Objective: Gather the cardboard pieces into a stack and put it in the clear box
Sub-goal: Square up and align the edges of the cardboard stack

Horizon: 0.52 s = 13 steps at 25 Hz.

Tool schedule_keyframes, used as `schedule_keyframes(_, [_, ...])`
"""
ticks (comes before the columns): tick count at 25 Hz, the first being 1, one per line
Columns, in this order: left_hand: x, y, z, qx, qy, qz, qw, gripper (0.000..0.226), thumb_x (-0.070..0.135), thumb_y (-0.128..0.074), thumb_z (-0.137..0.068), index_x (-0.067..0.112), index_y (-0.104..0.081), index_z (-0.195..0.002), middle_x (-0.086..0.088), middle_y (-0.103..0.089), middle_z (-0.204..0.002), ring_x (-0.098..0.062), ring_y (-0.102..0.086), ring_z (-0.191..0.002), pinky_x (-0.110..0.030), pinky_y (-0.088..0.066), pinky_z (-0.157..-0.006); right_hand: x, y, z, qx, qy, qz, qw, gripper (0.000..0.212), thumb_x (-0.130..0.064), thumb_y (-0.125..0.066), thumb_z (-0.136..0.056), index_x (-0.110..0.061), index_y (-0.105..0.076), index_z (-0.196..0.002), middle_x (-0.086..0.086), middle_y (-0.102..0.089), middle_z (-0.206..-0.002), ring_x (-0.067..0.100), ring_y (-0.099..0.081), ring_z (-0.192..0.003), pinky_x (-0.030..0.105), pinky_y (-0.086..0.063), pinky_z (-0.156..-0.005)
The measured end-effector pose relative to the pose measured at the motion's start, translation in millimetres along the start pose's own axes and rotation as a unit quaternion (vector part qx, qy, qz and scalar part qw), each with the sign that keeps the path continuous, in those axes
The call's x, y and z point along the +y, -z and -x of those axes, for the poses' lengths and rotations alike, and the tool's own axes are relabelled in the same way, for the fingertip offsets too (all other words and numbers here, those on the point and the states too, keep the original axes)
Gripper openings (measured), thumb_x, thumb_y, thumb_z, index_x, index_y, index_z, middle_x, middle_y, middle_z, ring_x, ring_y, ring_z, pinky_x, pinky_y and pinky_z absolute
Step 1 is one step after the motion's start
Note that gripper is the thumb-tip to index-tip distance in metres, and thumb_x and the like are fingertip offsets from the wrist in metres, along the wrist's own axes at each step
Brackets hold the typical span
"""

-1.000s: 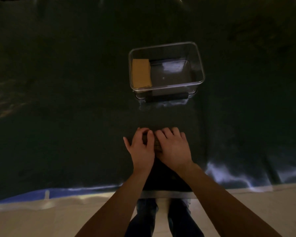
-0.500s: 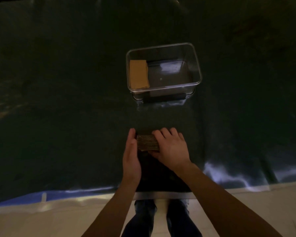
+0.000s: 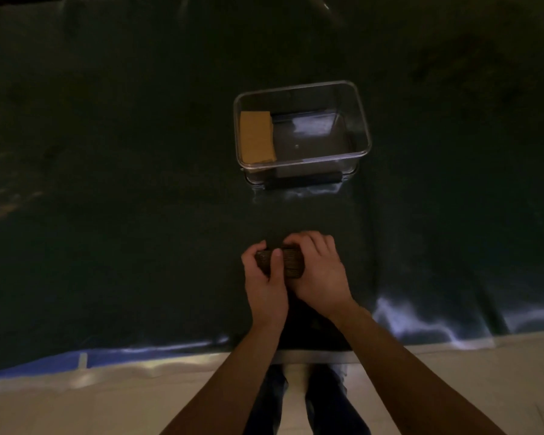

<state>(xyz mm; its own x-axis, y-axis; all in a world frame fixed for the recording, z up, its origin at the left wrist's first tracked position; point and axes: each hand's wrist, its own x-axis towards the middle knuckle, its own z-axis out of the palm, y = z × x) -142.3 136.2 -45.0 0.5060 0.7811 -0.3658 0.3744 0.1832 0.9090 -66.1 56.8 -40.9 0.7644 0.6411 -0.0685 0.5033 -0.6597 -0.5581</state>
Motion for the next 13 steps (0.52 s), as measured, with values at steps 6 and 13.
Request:
schedule_keyframes(6, [-7.8,9.6,-0.6,-0.018,-0.043,-0.020,0.999,0.030,0.024,-0.055,-0.100,0.017,-0.048,-0.128,0.005,-0.058,-0.124,0.001,-0.060,-0.103,-0.004,-0.047,-0.078,28.0,-5.5,34.0,0.006,-0.102,0.007,0.995,0.064,-0.047,-0.074,-0.077,-0.020,-0.050,-0.130,0.001,-0.060,-0.124,0.023,-0.060,-0.107,0.038,-0.052,-0.088])
schedule_keyframes(13, [-1.6,5.2,-4.3,-0.021,-0.028,-0.015,0.999,0.032,0.027,-0.052,-0.101,0.019,-0.046,-0.132,-0.003,-0.062,-0.117,-0.006,-0.063,-0.097,-0.009,-0.051,-0.074,21.3,4.4,13.7,-0.044,-0.118,0.046,0.991,0.067,-0.064,-0.069,-0.075,-0.021,-0.043,-0.119,-0.001,-0.070,-0.108,0.020,-0.070,-0.090,0.034,-0.054,-0.068])
